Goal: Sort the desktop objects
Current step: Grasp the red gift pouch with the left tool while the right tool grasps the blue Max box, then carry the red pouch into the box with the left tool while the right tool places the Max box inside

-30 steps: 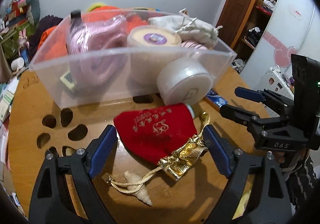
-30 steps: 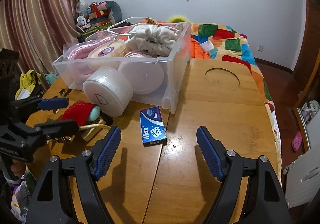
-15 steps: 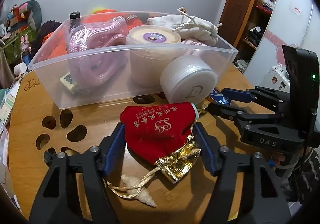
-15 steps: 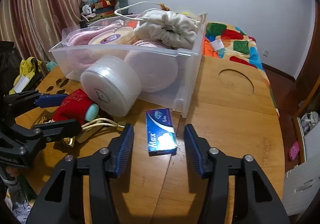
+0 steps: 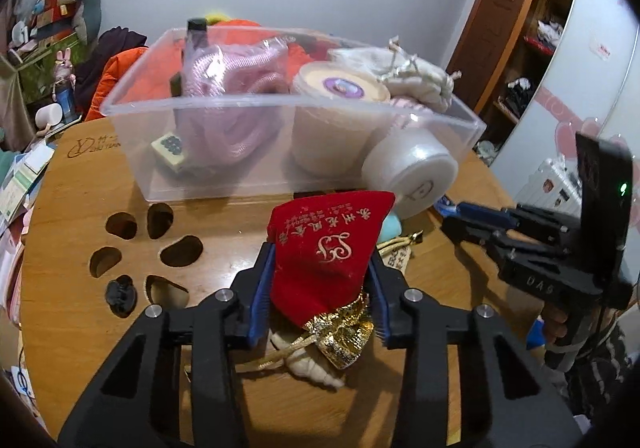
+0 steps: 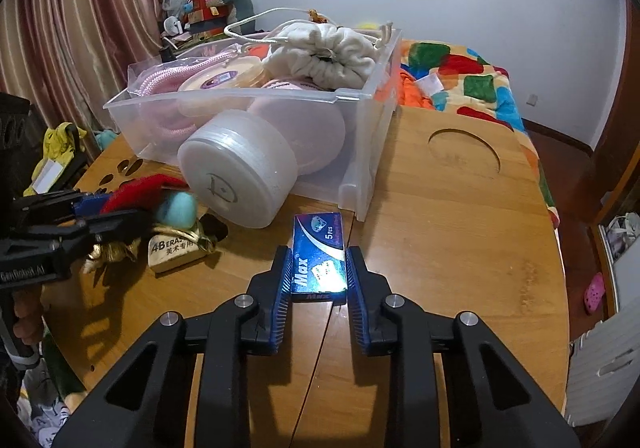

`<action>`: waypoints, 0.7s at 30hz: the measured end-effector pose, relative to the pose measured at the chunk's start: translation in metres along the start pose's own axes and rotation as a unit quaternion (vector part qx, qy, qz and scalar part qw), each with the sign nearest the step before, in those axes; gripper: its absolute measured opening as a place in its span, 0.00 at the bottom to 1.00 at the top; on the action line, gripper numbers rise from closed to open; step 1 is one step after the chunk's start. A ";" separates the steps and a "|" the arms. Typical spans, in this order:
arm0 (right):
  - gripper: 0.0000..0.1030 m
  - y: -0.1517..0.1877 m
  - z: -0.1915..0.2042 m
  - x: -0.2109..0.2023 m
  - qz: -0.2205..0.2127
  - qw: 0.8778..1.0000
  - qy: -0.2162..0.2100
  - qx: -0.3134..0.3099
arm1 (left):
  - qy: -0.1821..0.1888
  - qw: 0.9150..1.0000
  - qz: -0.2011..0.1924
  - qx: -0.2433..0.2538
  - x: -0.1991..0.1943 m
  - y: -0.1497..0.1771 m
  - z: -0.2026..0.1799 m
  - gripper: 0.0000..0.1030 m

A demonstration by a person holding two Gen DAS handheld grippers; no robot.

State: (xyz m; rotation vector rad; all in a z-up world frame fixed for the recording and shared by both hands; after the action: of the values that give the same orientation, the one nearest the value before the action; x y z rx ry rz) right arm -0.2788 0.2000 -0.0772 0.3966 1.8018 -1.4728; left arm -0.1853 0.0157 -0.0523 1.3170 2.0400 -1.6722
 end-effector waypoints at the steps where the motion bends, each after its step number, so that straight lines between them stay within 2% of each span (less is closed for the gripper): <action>1: 0.24 0.001 0.000 -0.001 0.000 1.000 -0.002 0.002 | 0.000 1.000 -0.005 0.000 -0.004 -0.002 0.000 0.40; 10: 0.24 -0.001 -0.005 -0.019 -0.012 1.000 -0.013 0.023 | -0.006 0.999 -0.036 0.002 -0.027 -0.015 0.000 0.40; 21: 0.24 -0.010 -0.002 -0.056 -0.051 0.998 -0.018 0.024 | -0.025 0.997 -0.067 0.007 -0.057 -0.023 0.004 0.40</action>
State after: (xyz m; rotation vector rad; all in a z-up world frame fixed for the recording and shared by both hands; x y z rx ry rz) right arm -0.2490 0.2116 -0.0299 0.3039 1.7835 -1.5852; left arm -0.1702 -0.0159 -0.0013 1.1538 2.1349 -1.7596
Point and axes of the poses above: each gripper's, at about its wrist camera, not at the fingertips, and x roughly the way its jaws point, z to its left, y to its underside, the point moved 6 cm from there along x, roughly the way its jaws point, and after that the axes turned 9 degrees about y, right-handed, at the moved point
